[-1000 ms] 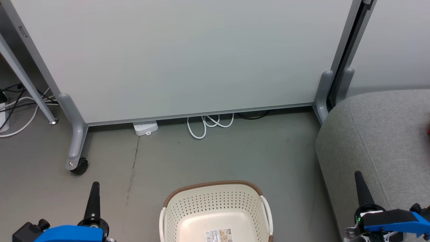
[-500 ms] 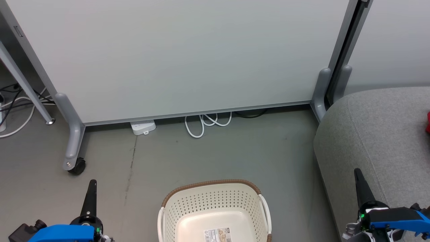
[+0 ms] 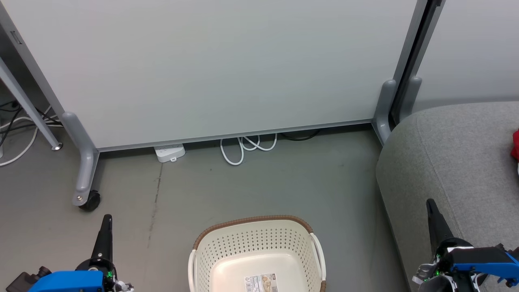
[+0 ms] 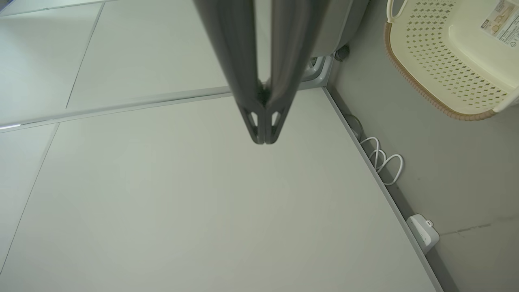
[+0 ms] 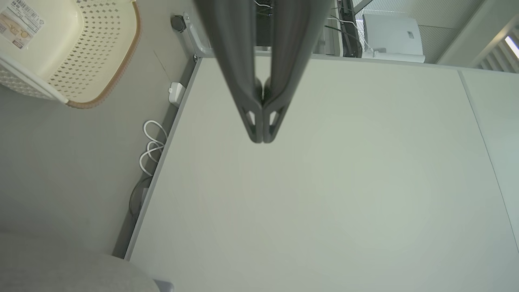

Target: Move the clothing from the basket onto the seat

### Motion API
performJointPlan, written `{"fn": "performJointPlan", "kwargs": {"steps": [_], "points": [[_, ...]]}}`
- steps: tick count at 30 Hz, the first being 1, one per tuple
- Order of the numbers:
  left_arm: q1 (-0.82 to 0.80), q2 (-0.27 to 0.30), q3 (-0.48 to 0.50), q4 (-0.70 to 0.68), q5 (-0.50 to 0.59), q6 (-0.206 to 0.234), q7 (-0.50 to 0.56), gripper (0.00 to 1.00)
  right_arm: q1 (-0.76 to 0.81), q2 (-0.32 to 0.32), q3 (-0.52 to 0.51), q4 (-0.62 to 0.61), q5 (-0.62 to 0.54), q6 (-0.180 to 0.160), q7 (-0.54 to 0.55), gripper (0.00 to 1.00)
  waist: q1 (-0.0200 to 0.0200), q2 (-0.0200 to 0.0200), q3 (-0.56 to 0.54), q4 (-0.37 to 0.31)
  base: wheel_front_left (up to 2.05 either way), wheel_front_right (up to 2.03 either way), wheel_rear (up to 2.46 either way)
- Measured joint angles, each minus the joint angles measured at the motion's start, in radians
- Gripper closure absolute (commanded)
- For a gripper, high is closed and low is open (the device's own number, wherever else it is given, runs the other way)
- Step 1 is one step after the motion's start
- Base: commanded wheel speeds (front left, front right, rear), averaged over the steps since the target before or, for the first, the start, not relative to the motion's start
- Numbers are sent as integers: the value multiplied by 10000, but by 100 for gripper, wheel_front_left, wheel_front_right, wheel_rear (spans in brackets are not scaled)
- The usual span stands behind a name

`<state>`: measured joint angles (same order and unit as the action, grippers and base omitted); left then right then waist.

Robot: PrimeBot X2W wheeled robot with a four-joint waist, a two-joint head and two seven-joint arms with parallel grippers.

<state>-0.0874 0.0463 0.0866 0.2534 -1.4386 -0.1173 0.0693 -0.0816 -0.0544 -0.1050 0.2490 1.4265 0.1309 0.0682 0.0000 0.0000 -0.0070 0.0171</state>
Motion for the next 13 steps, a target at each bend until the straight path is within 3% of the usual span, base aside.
{"fn": "performJointPlan", "kwargs": {"steps": [13], "points": [[-98, 6, 121, -33, -938, -77, 236, 100, -122, 12, -42, -15, 991, -2, 259, 100, 0, 0, 52, -89, 0, 0, 0]]}}
